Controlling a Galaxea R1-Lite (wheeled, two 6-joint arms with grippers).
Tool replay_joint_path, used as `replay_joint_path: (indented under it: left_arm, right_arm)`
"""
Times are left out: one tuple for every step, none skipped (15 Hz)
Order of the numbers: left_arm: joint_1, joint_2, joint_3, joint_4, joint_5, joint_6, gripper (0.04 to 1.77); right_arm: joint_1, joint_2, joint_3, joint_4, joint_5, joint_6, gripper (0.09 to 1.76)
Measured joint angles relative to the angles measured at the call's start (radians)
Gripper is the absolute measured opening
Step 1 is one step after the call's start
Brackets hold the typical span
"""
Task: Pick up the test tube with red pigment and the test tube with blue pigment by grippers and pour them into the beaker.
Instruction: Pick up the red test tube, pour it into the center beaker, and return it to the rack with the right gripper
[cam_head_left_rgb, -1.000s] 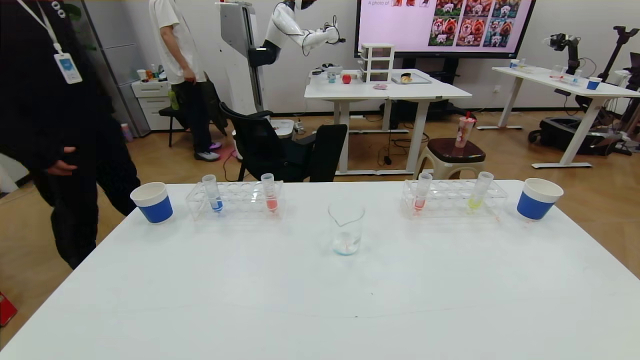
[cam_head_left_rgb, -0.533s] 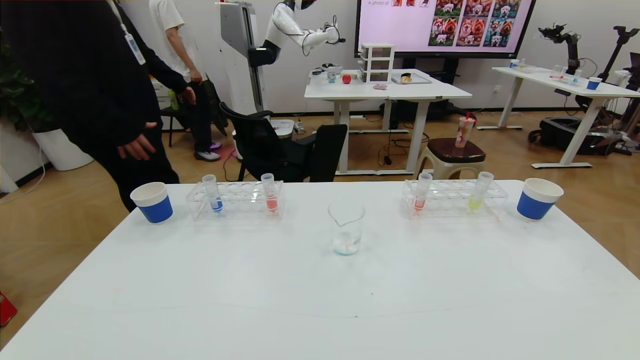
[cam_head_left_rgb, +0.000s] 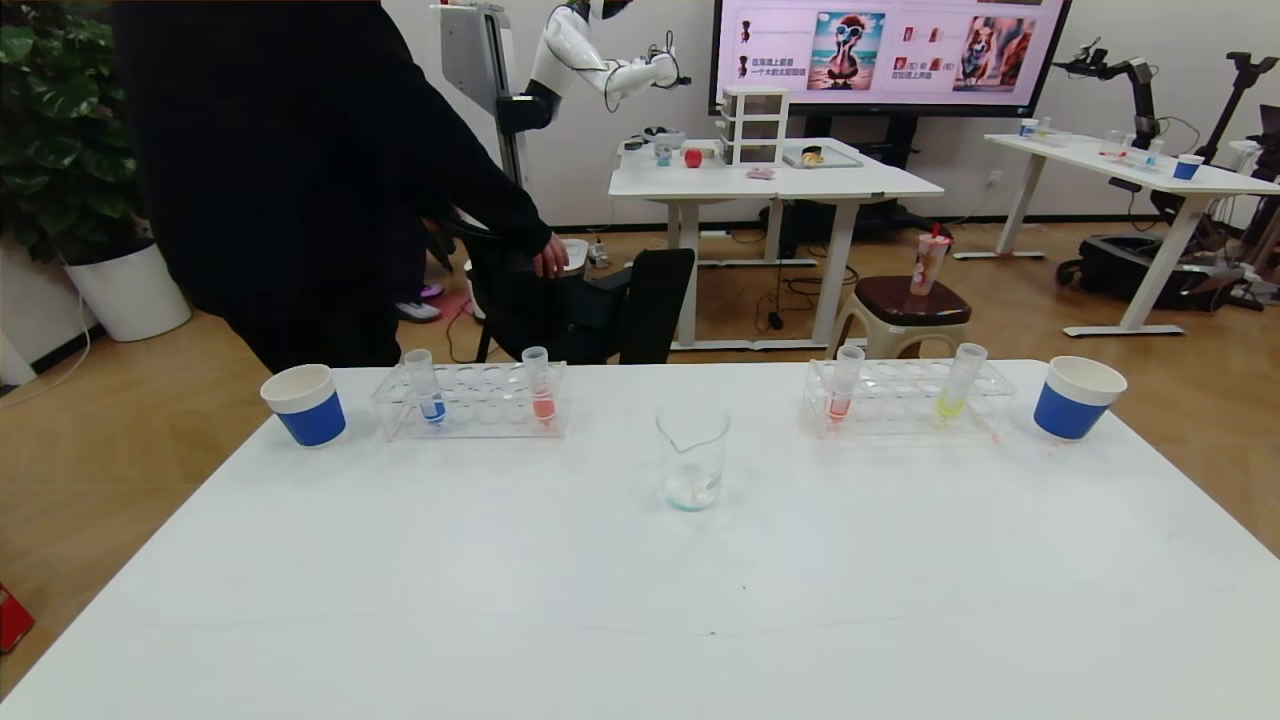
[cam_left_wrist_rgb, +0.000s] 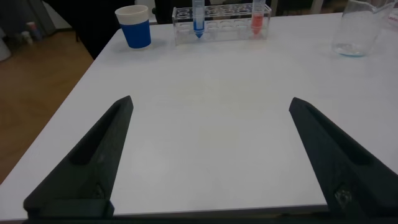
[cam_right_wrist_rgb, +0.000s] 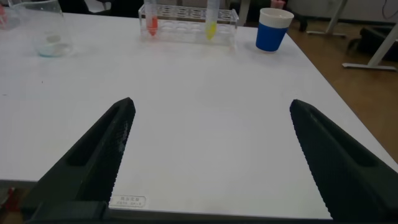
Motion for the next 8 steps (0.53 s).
replay_joint_path:
  left_arm:
    - [0.0, 0.0, 0.0, 0.0, 0.0, 0.0, 1.75]
    - [0.0, 0.0, 0.0, 0.0, 0.0, 0.0, 1.75]
    - [0.0, 0.0, 0.0, 0.0, 0.0, 0.0, 1.75]
    - [0.0, 0.0, 0.0, 0.0, 0.0, 0.0, 1.75]
    - [0.0, 0.0, 0.0, 0.0, 0.0, 0.0, 1.75]
    - [0.0, 0.0, 0.0, 0.0, 0.0, 0.0, 1.75]
    - [0.0, 0.0, 0.0, 0.0, 0.0, 0.0, 1.75]
    - [0.0, 0.0, 0.0, 0.0, 0.0, 0.0, 1.75]
  right_arm:
    - [-0.001, 0.0, -0.026, 0.005, 0.0, 0.0, 1.73]
    - [-0.001, 0.006, -0.059, 0.005, 0.003, 0.0, 1.73]
    - [0.0, 0.02, -0.091, 0.002, 0.005, 0.0, 1.74]
    - [0.002, 0.047, -0.126, 0.0, 0.006, 0.001, 1.74]
    - [0.006, 0.089, -0.163, -0.005, 0.007, 0.004, 1.74]
    - [0.016, 0.137, -0.194, -0.02, 0.009, 0.006, 1.74]
    - [0.03, 0.194, -0.22, -0.051, 0.009, 0.008, 1.74]
    - [0.046, 0.266, -0.239, -0.1, 0.009, 0.011, 1.74]
